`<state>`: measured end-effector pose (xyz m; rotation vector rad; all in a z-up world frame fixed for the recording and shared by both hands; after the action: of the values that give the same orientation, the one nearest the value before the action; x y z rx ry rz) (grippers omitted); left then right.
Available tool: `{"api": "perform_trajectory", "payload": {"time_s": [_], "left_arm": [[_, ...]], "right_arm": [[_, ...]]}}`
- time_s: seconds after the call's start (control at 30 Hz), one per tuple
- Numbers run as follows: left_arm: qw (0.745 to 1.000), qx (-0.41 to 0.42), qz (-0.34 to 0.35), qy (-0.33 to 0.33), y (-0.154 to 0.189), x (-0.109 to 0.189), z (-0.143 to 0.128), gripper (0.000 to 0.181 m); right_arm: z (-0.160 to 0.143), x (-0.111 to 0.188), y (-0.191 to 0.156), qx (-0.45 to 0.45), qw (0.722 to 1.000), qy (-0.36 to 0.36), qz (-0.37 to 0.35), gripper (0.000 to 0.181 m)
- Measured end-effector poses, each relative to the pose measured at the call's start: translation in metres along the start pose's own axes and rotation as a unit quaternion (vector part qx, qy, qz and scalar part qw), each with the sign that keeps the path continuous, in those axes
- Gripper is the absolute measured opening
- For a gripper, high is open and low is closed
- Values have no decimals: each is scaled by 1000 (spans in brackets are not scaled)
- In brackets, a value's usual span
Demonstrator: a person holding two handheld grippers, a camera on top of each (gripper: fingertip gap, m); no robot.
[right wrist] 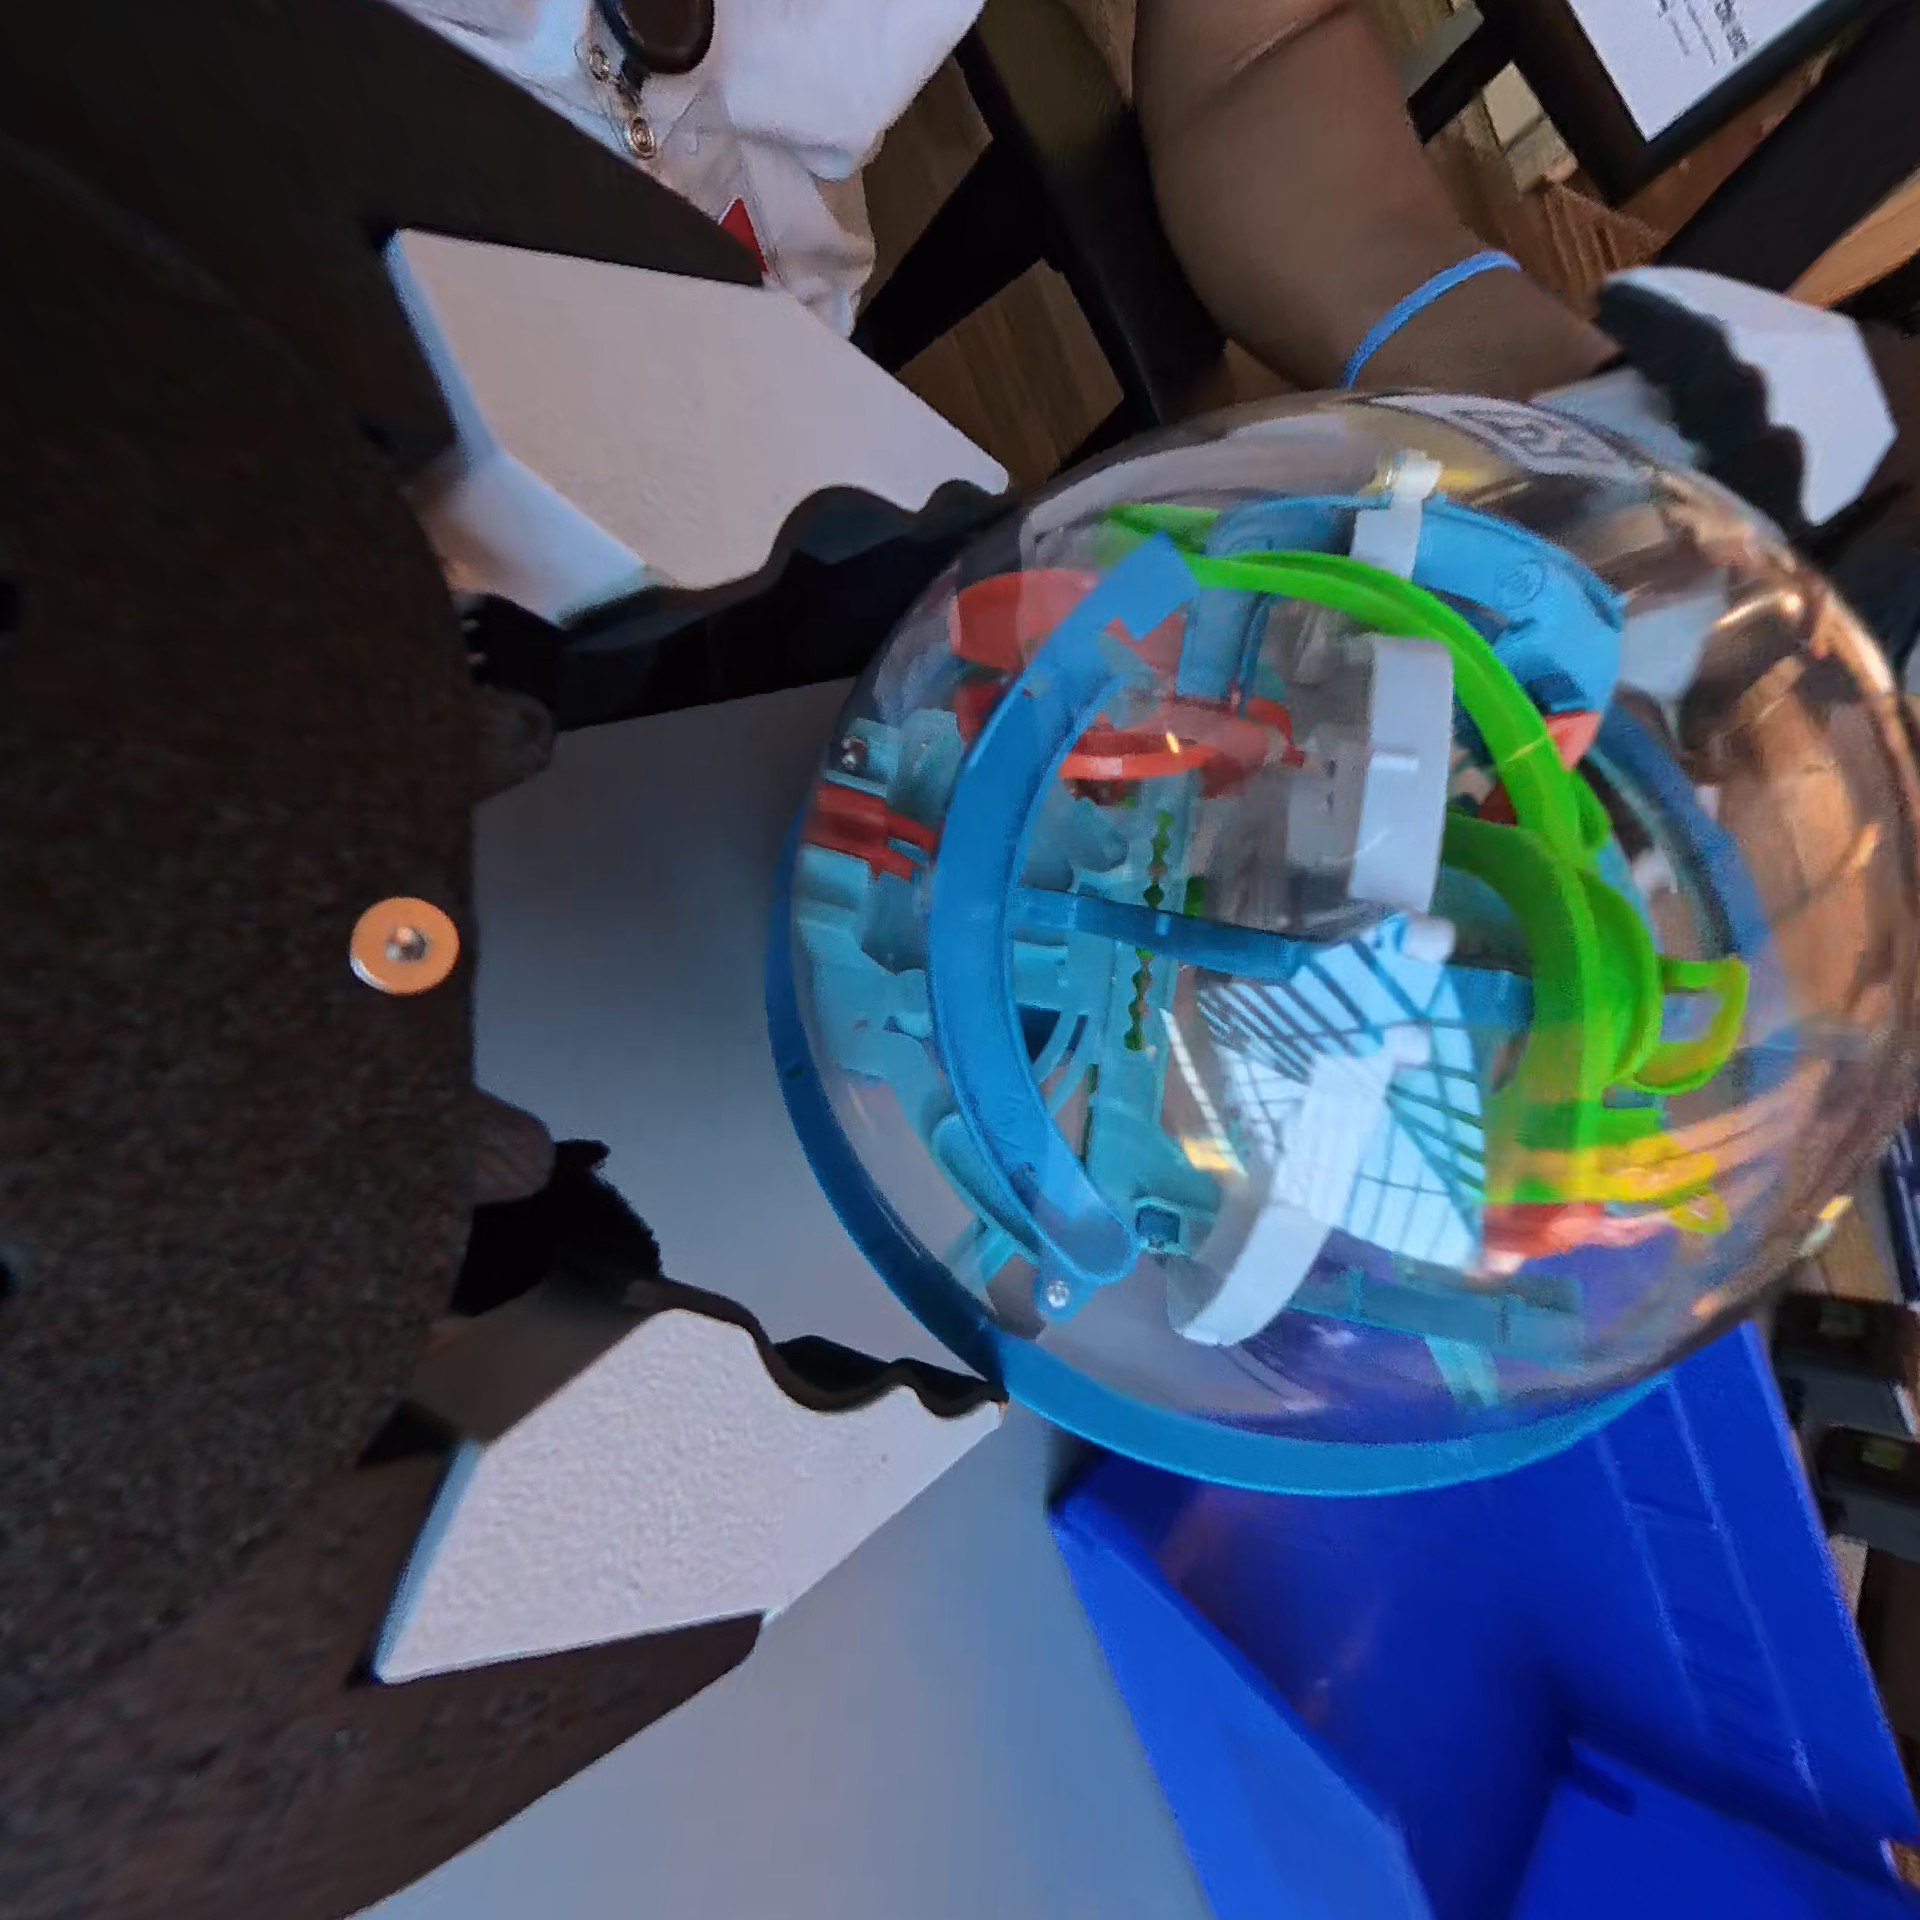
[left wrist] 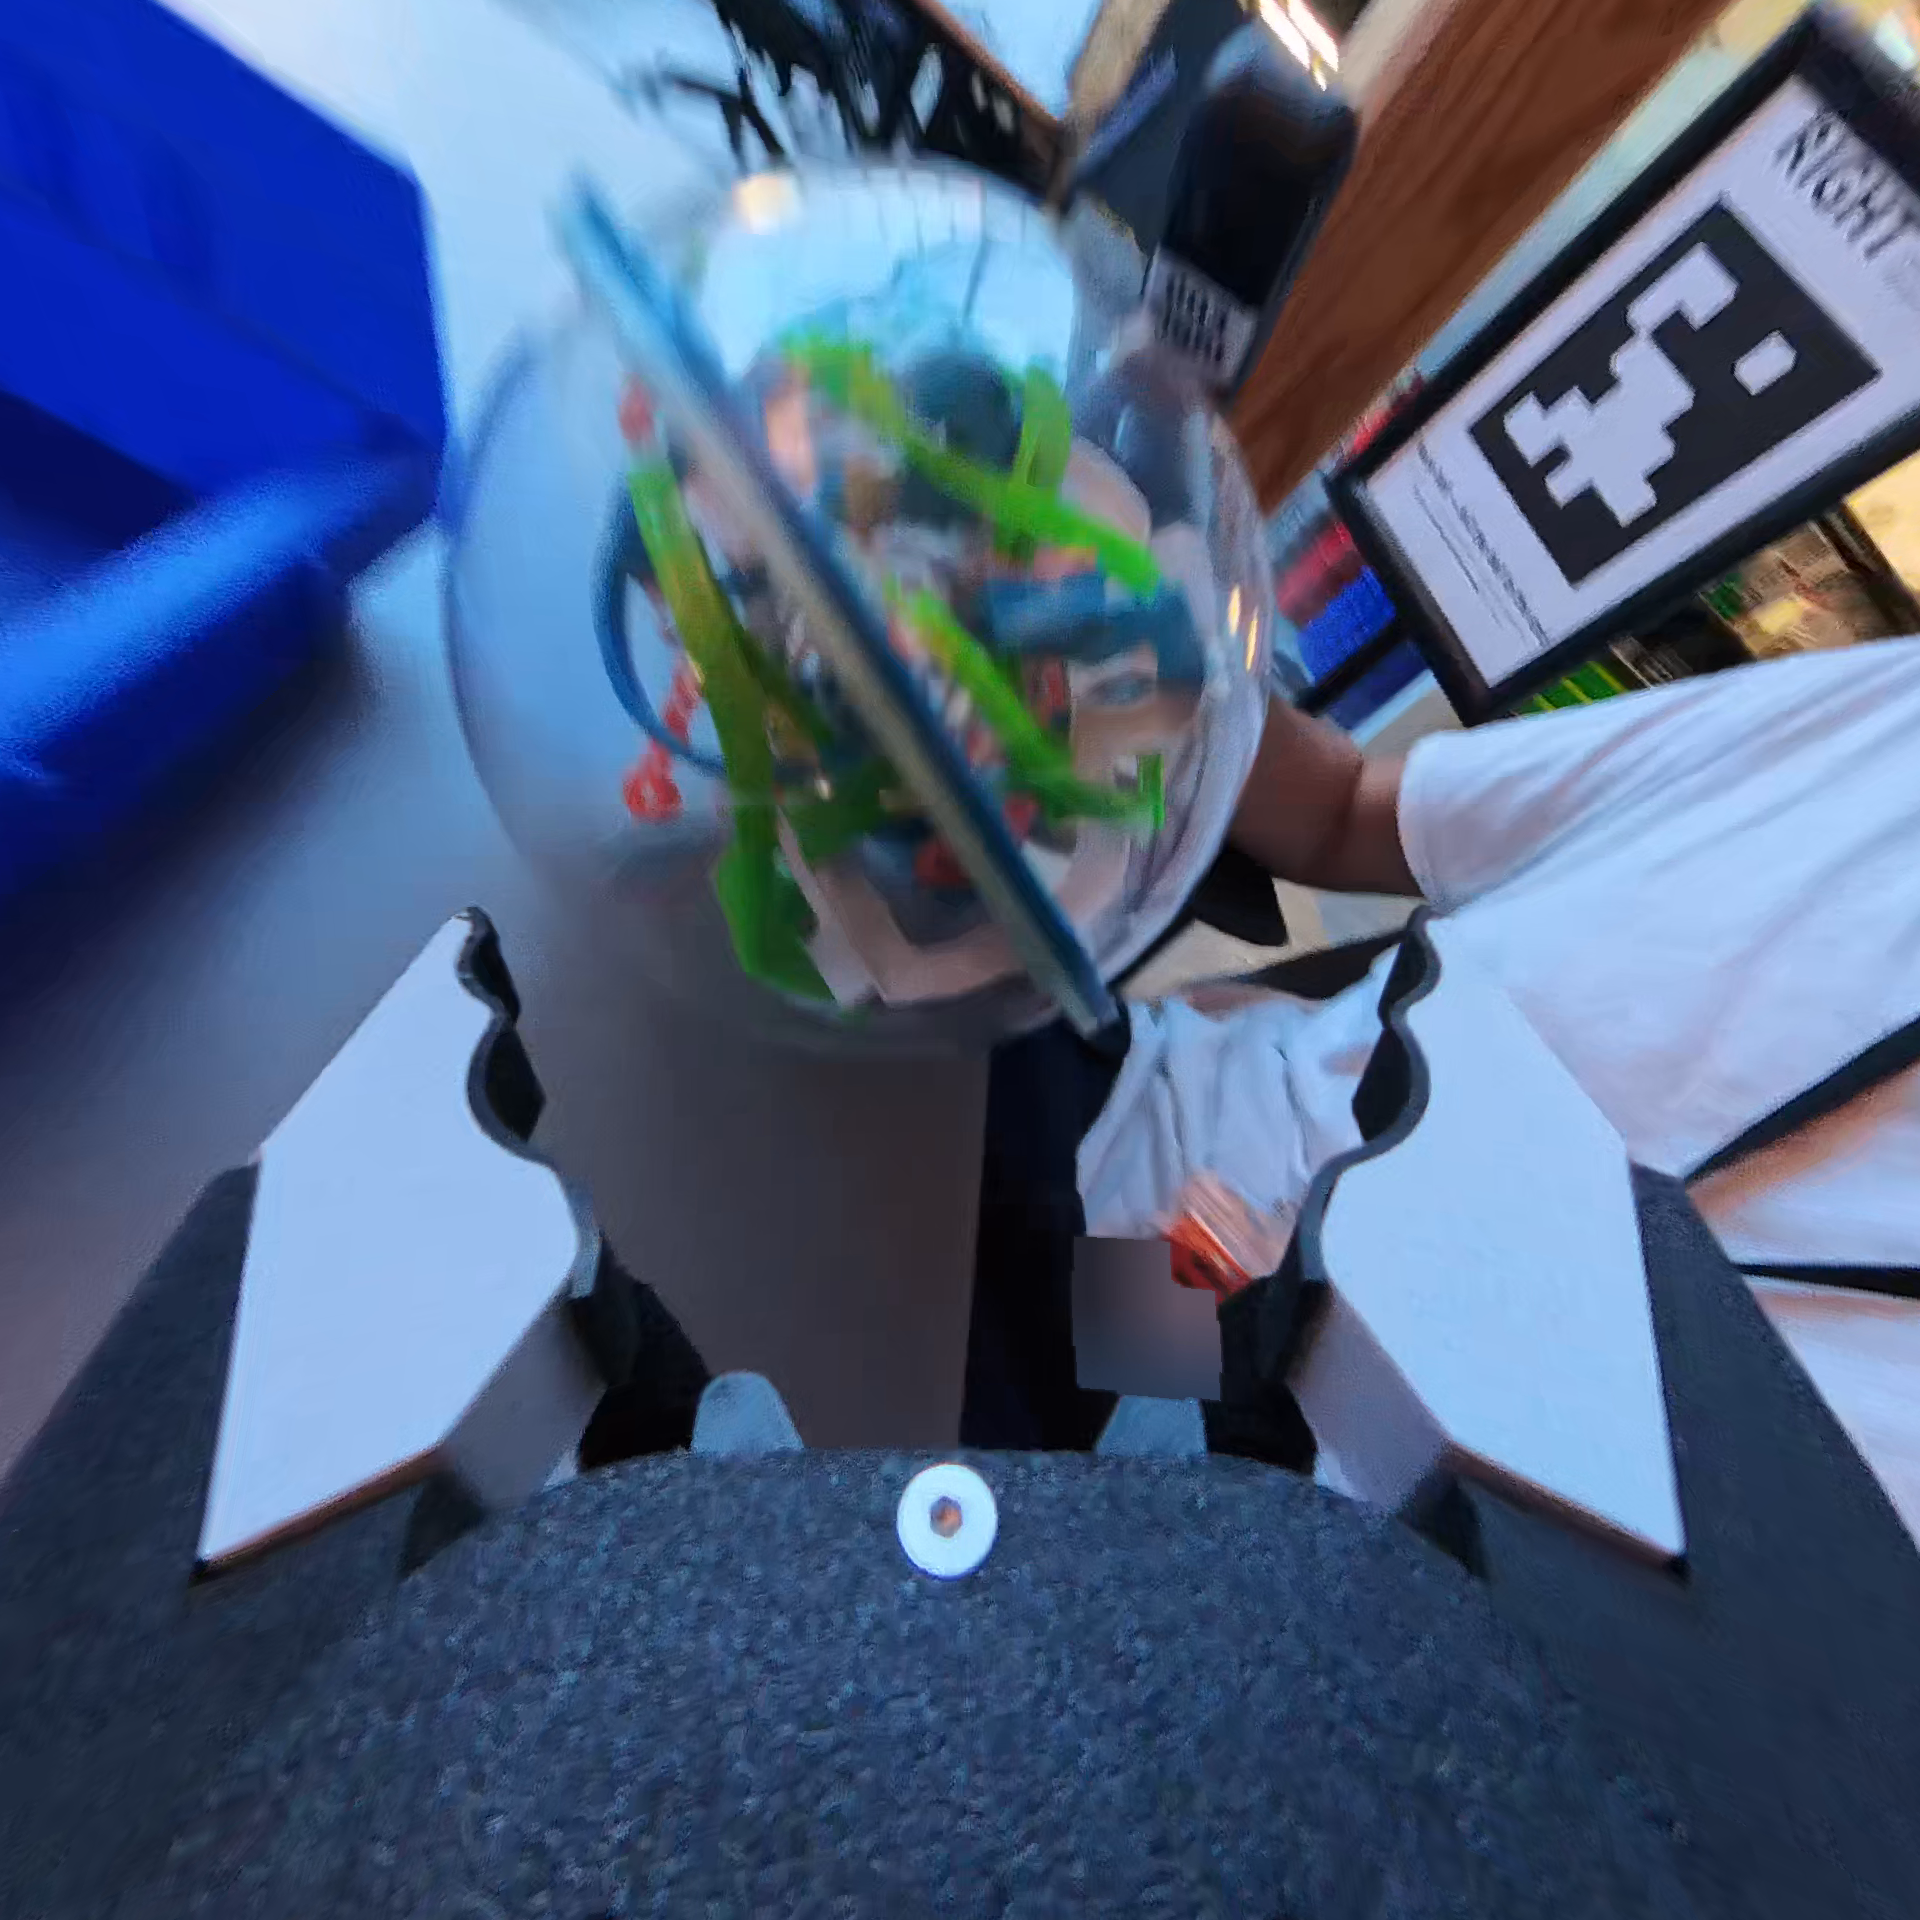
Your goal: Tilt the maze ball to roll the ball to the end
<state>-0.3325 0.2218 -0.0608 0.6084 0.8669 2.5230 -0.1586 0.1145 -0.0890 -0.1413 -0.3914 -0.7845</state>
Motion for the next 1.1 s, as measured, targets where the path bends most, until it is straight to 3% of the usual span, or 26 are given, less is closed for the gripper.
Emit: {"api": "perform_trajectory", "payload": {"time_s": [0.03,0.1,0.17,0.27,0.37,0.47,0.6,0.7,0.87,1.1], "left_arm": [[999,-25,14,29,0,5,9,157],[991,-110,60,54,-1,5,19,158],[976,-186,109,28,-6,-7,15,159],[972,-203,115,12,-10,-23,5,157],[977,-180,117,22,-14,-25,0,154],[981,-151,119,33,-17,-22,-1,154],[988,-97,105,54,-26,-18,0,154],[993,-53,85,62,-32,-15,-2,154],[996,8,65,55,-35,-21,-6,153],[997,16,56,47,-35,-27,-9,149]], "right_arm": [[4,-3,3,6,1000,0,14,150],[13,-9,9,7,999,2,37,149],[20,-14,14,10,999,18,50,148],[26,-10,16,20,995,91,40,147],[15,8,9,59,984,168,15,134],[-9,13,3,96,988,115,-32,141],[-7,5,-2,145,977,95,-125,140],[-8,-10,-5,178,971,59,-152,139],[0,-24,-5,157,970,59,-173,144],[0,-18,-3,127,974,76,-171,146]]}}
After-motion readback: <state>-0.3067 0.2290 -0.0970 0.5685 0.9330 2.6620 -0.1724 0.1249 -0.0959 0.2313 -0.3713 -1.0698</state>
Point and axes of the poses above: each gripper's, where its closed fingertips meet, x back along the fingers, z out of its top, y = z × x across the jaws, the point moved 6 cm from there along x, back along the fingers, and after that the axes turned 10 degrees about x, right-handed, at the moved point
